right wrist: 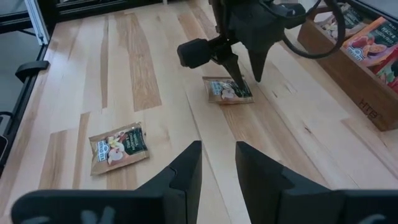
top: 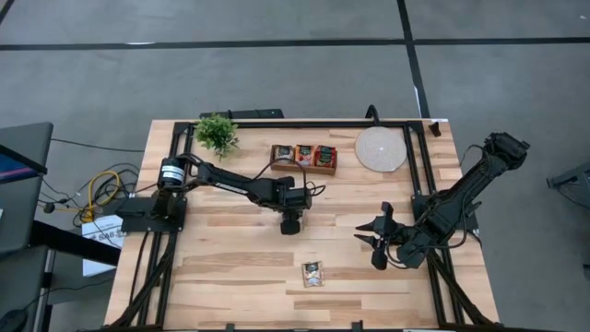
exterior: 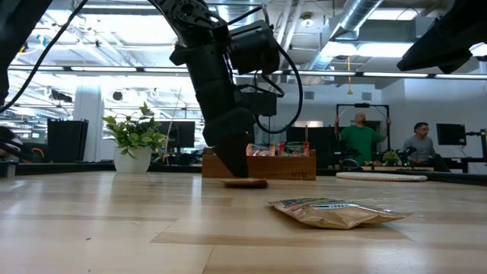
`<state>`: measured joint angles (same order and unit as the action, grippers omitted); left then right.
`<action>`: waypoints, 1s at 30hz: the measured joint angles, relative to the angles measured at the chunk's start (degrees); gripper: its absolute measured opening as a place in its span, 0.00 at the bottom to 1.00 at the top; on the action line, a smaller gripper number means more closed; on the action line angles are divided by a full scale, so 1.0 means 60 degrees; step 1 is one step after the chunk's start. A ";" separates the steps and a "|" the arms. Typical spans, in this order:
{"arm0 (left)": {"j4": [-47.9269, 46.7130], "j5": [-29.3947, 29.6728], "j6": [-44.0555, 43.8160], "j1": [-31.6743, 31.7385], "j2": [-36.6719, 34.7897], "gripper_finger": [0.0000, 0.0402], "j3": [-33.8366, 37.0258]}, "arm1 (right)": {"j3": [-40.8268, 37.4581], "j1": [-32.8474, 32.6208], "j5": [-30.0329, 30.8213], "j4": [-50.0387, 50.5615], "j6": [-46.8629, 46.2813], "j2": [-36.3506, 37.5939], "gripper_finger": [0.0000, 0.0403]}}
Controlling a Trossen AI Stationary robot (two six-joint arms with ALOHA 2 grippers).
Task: Pick & Place Tea
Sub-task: Put the brown tea bag into the left section of the wooden organizer
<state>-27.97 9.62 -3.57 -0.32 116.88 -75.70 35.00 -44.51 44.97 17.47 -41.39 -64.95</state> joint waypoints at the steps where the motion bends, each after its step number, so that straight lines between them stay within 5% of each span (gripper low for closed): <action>1: -0.0005 -0.0030 0.0002 0.0000 0.0001 0.34 0.0000 | 0.0000 0.0000 0.0000 0.0000 0.0000 0.0000 0.22; 9: -0.0029 -0.0057 0.0135 -0.0045 0.0024 0.02 0.0013 | 0.0000 0.0000 0.0000 0.0000 -0.0004 0.0000 0.22; 30: -0.0172 0.1100 0.0495 -0.0275 -0.0203 0.00 0.0066 | 0.0000 0.0000 0.0004 0.0004 0.0001 0.0000 0.22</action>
<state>-29.00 16.22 -0.60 -1.97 115.66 -75.31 35.00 -44.51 44.99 17.50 -41.38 -64.95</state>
